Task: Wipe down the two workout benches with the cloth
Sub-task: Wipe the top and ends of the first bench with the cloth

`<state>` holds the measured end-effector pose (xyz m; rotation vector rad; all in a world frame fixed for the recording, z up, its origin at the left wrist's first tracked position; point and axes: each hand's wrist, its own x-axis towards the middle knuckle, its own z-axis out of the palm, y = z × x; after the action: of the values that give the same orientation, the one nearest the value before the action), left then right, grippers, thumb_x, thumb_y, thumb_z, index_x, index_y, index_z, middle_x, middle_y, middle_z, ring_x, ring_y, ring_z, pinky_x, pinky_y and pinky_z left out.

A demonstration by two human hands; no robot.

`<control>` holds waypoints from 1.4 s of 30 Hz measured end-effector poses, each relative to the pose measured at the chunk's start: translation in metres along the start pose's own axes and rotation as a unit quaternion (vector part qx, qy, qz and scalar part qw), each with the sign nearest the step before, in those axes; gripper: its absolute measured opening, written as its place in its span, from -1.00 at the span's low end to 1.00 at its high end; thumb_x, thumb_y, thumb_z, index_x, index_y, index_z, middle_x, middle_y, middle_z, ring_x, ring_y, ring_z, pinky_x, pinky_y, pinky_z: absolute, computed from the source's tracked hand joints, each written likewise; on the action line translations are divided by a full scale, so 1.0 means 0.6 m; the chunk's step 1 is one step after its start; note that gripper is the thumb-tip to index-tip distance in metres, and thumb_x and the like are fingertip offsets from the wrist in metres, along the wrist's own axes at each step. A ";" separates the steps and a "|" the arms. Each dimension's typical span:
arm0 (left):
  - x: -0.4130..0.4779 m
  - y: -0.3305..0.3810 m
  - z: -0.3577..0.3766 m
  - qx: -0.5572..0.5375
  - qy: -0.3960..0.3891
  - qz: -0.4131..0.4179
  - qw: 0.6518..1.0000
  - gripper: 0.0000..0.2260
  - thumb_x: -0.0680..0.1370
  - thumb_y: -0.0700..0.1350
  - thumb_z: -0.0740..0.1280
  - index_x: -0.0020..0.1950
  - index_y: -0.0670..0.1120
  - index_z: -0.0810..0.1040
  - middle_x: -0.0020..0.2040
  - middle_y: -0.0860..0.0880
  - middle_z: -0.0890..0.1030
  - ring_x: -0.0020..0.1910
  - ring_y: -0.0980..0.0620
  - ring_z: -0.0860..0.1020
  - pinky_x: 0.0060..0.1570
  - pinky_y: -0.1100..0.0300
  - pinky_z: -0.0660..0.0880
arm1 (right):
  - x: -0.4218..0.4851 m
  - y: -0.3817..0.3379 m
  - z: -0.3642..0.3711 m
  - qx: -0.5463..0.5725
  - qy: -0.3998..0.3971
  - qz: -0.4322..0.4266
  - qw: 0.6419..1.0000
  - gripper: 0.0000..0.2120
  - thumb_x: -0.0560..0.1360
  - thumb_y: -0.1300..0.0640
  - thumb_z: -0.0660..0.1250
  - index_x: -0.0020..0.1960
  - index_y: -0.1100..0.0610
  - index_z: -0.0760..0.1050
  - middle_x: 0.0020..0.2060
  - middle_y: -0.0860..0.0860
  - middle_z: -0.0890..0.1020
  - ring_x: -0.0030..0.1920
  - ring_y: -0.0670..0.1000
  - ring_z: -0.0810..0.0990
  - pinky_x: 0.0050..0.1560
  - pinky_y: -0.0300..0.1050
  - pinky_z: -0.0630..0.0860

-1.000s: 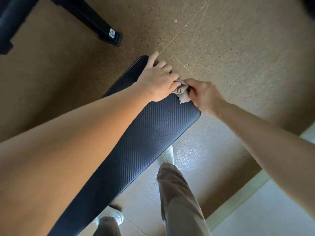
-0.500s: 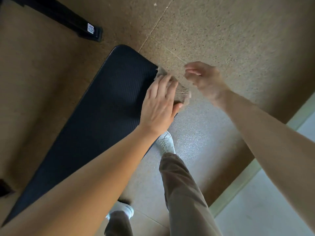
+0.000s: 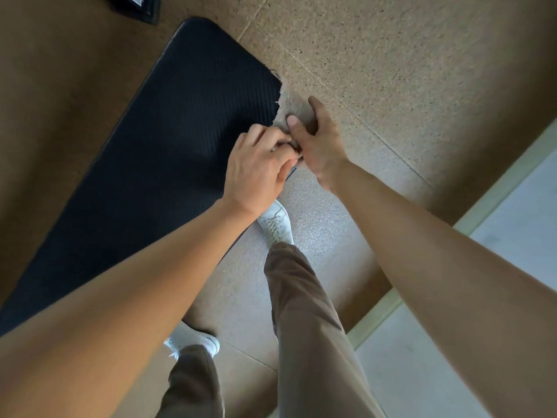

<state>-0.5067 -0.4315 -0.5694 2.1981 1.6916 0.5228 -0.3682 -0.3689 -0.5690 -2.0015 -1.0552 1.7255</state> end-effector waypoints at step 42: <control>-0.414 0.085 -0.108 -0.678 0.055 -0.698 0.225 -0.44 0.56 0.22 0.41 0.39 -0.15 0.51 0.25 -0.05 0.65 0.25 -0.03 0.59 0.30 0.03 0.50 | -0.247 0.127 0.235 0.130 -0.081 0.294 0.944 -0.78 0.49 0.26 0.53 0.08 0.17 0.56 0.11 0.16 0.66 0.17 0.17 0.62 0.29 0.18 0.59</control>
<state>-0.5517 -0.6830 -0.5121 -0.8109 1.2588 0.8481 -0.4771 -0.5564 -0.5439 -2.1552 -0.2342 2.2073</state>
